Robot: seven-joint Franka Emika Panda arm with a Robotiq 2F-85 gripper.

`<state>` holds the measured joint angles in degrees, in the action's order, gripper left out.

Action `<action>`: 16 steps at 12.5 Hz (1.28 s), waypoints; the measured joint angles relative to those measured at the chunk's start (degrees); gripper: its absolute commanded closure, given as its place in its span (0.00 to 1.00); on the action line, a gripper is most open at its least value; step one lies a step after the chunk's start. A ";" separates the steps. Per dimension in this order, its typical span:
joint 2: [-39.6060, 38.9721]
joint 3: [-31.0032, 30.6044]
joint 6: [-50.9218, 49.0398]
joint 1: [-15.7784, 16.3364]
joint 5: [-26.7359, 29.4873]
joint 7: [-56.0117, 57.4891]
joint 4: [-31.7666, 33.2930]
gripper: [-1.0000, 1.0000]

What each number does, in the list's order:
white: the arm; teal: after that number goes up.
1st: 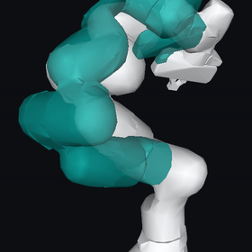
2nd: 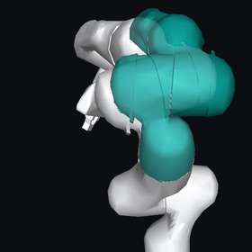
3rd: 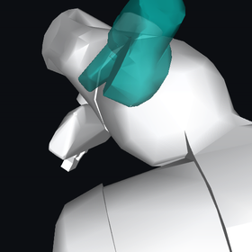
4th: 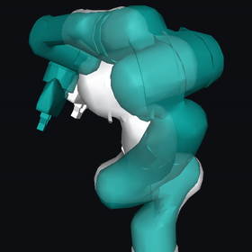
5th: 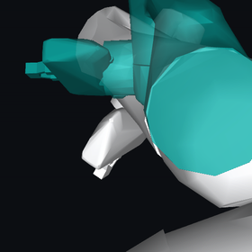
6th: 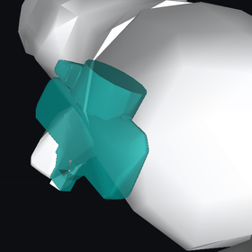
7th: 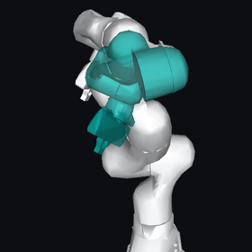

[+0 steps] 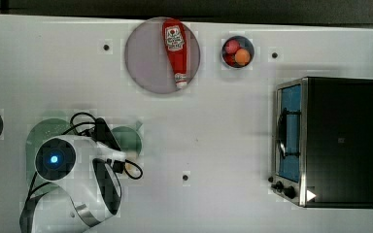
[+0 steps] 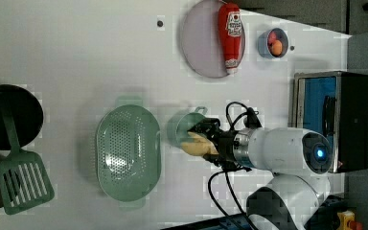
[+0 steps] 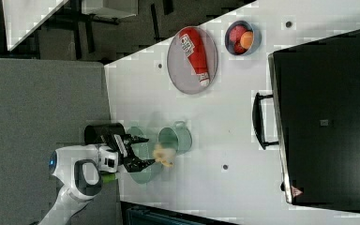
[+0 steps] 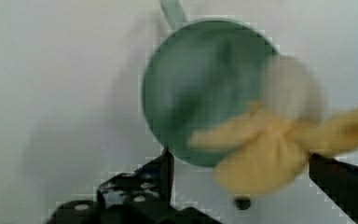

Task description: Pick Banana and place it in mug.

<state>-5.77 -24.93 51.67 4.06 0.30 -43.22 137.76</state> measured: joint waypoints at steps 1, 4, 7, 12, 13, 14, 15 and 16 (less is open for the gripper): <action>0.97 -0.06 0.00 -0.06 -1.37 0.00 0.22 0.00; 5.86 0.43 -3.86 -0.26 -0.12 0.17 -1.57 0.00; 11.23 5.13 -18.35 1.04 -0.12 6.35 -7.72 0.00; 23.30 20.50 -38.17 -0.43 -0.20 18.58 -21.82 0.00; 24.91 23.59 -40.57 -0.71 0.06 22.07 -23.72 0.00; 25.86 25.91 -41.39 -1.45 -0.55 25.61 -25.40 0.00; 26.10 28.18 -42.89 -1.54 -1.36 28.20 -27.19 0.00; 26.20 30.53 -42.92 -1.44 -1.48 30.14 -28.09 0.00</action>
<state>20.42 5.60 8.76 2.61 -1.18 -13.09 109.67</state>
